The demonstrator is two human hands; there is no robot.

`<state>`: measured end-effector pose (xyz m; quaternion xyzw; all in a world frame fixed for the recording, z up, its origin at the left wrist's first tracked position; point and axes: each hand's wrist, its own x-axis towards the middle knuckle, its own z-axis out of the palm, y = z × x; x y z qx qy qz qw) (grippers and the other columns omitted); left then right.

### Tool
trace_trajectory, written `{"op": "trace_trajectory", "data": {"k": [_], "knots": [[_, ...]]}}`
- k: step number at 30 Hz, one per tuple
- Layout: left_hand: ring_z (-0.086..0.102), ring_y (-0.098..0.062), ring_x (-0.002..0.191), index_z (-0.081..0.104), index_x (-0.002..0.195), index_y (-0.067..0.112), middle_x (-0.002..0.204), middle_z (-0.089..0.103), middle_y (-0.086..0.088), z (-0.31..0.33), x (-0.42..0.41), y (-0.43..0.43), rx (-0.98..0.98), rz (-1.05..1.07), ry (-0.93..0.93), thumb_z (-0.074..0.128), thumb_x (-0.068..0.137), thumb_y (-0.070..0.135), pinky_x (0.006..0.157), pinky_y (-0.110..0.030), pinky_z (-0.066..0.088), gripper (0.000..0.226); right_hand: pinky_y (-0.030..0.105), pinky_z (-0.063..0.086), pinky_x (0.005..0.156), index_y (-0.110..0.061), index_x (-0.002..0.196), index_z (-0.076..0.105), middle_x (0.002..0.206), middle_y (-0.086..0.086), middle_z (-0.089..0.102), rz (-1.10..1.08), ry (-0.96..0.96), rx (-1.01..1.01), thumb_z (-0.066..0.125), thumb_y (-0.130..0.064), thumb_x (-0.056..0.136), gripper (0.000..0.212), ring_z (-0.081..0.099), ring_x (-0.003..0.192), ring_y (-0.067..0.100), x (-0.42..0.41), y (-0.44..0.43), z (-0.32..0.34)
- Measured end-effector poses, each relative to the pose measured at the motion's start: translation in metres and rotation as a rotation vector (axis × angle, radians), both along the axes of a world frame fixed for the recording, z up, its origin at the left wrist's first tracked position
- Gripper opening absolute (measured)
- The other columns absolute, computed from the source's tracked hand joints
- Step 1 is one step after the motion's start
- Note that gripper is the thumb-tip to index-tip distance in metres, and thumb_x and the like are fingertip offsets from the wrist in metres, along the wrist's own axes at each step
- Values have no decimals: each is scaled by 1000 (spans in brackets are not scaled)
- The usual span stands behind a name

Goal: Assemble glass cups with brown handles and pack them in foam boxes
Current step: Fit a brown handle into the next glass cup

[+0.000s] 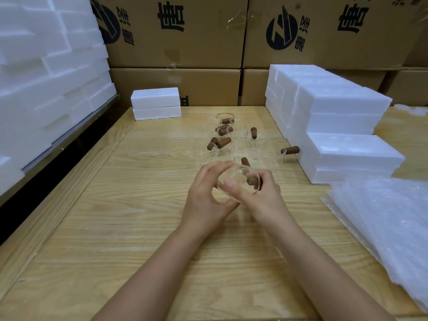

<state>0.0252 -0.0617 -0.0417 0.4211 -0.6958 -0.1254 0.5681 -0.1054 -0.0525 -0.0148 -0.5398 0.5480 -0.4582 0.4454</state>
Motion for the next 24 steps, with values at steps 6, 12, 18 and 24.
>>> {"op": "trace_trajectory", "data": {"k": [6,12,18,24], "knots": [[65,-17,76,55,113,54,117,60,19,0,6,-4,229,-82,206,86,61,15,58,-33,50,73,-6,33,66,-39,107,48,113,-11,41,-25,179,-140,83,-52,54,64,35,85,-31,-3,1,-2],[66,-3,97,56,110,57,123,62,18,5,13,-4,324,-173,312,82,58,42,62,-31,54,61,15,36,69,-38,97,60,103,-8,65,-9,184,-208,83,-51,54,50,43,67,1,-9,-3,3],[67,-1,88,55,106,63,122,61,18,9,12,-3,336,-167,291,87,54,35,64,-34,56,68,11,42,63,-34,89,65,82,-22,68,2,43,-160,74,-57,51,45,45,62,-3,-12,-3,5],[67,-8,79,55,118,46,123,59,13,5,12,-4,310,-148,242,90,61,11,63,-44,59,75,18,42,65,-31,92,67,82,-22,69,13,-26,-104,69,-57,59,42,60,73,-9,-13,-3,5]]}}
